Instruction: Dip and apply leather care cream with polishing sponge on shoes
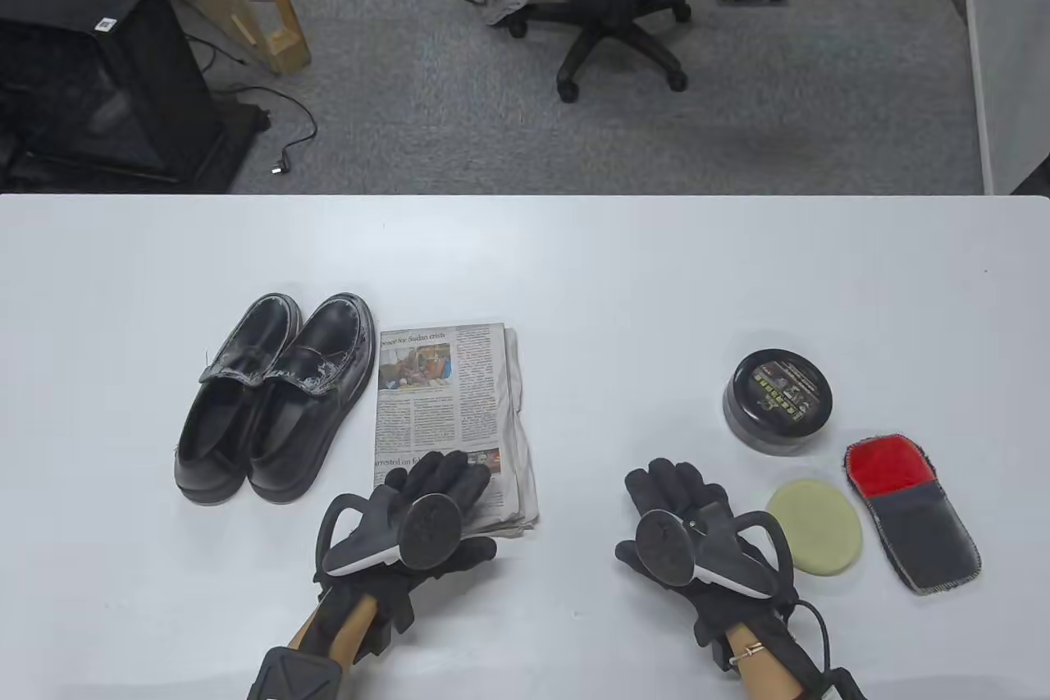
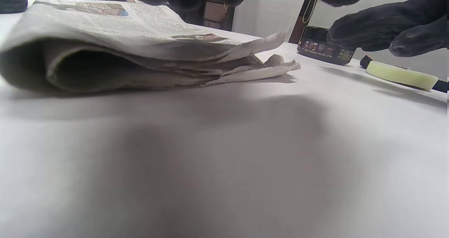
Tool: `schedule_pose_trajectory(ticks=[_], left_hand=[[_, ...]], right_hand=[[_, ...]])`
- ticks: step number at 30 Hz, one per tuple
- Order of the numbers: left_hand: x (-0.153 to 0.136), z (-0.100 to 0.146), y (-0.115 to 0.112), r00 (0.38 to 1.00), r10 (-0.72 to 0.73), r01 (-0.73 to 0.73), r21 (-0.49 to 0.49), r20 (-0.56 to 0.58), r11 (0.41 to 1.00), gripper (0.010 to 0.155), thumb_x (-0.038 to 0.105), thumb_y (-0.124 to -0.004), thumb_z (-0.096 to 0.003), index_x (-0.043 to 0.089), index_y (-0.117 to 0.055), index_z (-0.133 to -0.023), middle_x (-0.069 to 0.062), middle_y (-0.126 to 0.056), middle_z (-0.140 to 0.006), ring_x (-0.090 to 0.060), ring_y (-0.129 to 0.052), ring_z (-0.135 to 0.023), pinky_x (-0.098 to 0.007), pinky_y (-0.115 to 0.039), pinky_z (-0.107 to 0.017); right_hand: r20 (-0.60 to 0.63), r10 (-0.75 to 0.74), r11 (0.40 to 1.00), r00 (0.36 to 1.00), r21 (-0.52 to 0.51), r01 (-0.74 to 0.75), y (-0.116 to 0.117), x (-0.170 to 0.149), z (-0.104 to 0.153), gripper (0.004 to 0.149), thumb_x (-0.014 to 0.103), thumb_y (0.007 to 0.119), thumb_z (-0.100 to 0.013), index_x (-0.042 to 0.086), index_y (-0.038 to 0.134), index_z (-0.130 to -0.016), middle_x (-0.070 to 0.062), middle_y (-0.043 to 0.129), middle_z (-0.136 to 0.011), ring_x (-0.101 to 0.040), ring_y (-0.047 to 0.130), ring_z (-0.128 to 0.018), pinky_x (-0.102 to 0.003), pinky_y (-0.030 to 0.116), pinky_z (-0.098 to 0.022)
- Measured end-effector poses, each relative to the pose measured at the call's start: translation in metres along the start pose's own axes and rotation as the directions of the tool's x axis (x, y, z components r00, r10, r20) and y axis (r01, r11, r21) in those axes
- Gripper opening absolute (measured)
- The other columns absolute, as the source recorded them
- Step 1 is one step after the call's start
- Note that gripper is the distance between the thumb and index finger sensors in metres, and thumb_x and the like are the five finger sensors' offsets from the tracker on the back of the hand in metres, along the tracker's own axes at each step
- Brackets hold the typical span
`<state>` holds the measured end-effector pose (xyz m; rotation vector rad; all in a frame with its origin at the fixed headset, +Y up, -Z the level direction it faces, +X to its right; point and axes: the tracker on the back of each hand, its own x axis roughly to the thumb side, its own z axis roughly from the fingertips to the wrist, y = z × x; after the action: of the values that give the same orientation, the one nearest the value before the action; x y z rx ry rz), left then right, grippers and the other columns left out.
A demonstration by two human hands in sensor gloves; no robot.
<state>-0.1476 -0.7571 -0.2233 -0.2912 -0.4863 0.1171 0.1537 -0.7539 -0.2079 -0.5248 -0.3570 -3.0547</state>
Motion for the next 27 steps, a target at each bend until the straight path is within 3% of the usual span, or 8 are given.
schedule_pose_trajectory(ticks=[5,9,12,18,20,22,24,27], left_hand=[[-0.005,0.000,0.003,0.997,-0.002,0.006,0.042,-0.081,0.999,0.084,0.062,-0.058,-0.0557,0.019,-0.032,-0.123,-0.023,-0.034,-0.128,-0.048,-0.037,-0.112,-0.070,-0.042,-0.075],[-0.012,-0.008,0.011,0.965,-0.048,0.067,0.065,-0.259,0.996,0.084,0.058,-0.060,-0.0582,0.012,-0.032,-0.123,-0.032,-0.034,-0.125,-0.056,-0.040,-0.107,-0.070,-0.051,-0.072],[-0.020,-0.020,0.012,0.890,-0.100,0.091,-0.041,-0.445,0.995,0.091,0.058,-0.059,-0.0596,-0.001,-0.029,-0.122,-0.048,-0.036,-0.119,-0.068,-0.046,-0.099,-0.071,-0.060,-0.066],[-0.028,-0.048,0.002,0.834,-0.089,-0.027,-0.200,-0.545,0.979,0.097,0.057,-0.063,-0.0588,-0.008,-0.025,-0.120,-0.057,-0.038,-0.113,-0.073,-0.049,-0.093,-0.072,-0.066,-0.061],[-0.027,-0.055,0.006,0.813,-0.124,-0.006,-0.221,-0.569,0.975,0.097,0.054,-0.067,-0.0572,-0.008,-0.027,-0.119,-0.057,-0.041,-0.112,-0.073,-0.052,-0.092,-0.070,-0.072,-0.059],[-0.028,-0.058,0.008,0.807,-0.035,-0.089,-0.181,-0.589,0.979,0.097,0.049,-0.074,-0.0565,-0.009,-0.027,-0.119,-0.058,-0.038,-0.111,-0.073,-0.049,-0.091,-0.068,-0.075,-0.057],[-0.031,-0.058,0.011,0.790,-0.012,-0.113,-0.165,-0.614,0.980,0.100,0.044,-0.078,-0.0559,-0.008,-0.019,-0.118,-0.057,-0.037,-0.110,-0.069,-0.053,-0.090,-0.060,-0.079,-0.057],[-0.042,-0.052,0.011,0.757,0.146,-0.238,-0.060,-0.636,0.969,0.100,0.035,-0.083,-0.0562,-0.003,-0.013,-0.116,-0.056,-0.036,-0.107,-0.048,-0.072,-0.080,-0.027,-0.088,-0.045]], right_hand=[[-0.002,0.006,1.000,1.000,0.006,-0.006,0.000,0.001,0.000,0.082,0.060,0.053,-0.055,0.015,0.027,-0.119,-0.024,0.031,-0.122,-0.054,0.037,-0.108,-0.064,0.045,-0.075],[-0.010,-0.007,1.000,1.000,-0.017,0.006,-0.004,-0.001,-0.001,0.082,0.060,0.053,-0.055,0.015,0.027,-0.119,-0.024,0.031,-0.122,-0.053,0.038,-0.108,-0.064,0.045,-0.075],[-0.023,-0.015,1.000,1.000,-0.016,0.015,-0.004,-0.003,-0.001,0.081,0.059,0.053,-0.056,0.015,0.028,-0.119,-0.025,0.032,-0.122,-0.054,0.038,-0.108,-0.064,0.046,-0.074],[-0.036,0.000,1.000,0.999,-0.020,0.000,-0.005,-0.003,-0.001,0.081,0.059,0.054,-0.055,0.014,0.029,-0.119,-0.025,0.032,-0.121,-0.055,0.039,-0.108,-0.065,0.048,-0.074],[-0.039,0.002,1.000,0.999,-0.021,-0.003,-0.005,-0.004,-0.001,0.081,0.058,0.055,-0.055,0.014,0.029,-0.119,-0.025,0.033,-0.121,-0.055,0.040,-0.107,-0.065,0.049,-0.074],[-0.043,0.006,1.000,0.999,-0.023,-0.007,-0.005,-0.004,-0.001,0.082,0.058,0.057,-0.055,0.014,0.030,-0.119,-0.025,0.033,-0.121,-0.054,0.041,-0.107,-0.064,0.050,-0.074],[-0.045,0.001,1.000,0.999,-0.022,-0.002,-0.005,-0.005,-0.001,0.083,0.058,0.058,-0.054,0.014,0.030,-0.119,-0.025,0.033,-0.121,-0.054,0.041,-0.107,-0.064,0.051,-0.074],[-0.042,0.008,1.000,0.999,-0.025,-0.010,-0.006,-0.003,0.000,0.083,0.058,0.059,-0.054,0.014,0.031,-0.118,-0.025,0.034,-0.121,-0.054,0.043,-0.107,-0.063,0.053,-0.074]])
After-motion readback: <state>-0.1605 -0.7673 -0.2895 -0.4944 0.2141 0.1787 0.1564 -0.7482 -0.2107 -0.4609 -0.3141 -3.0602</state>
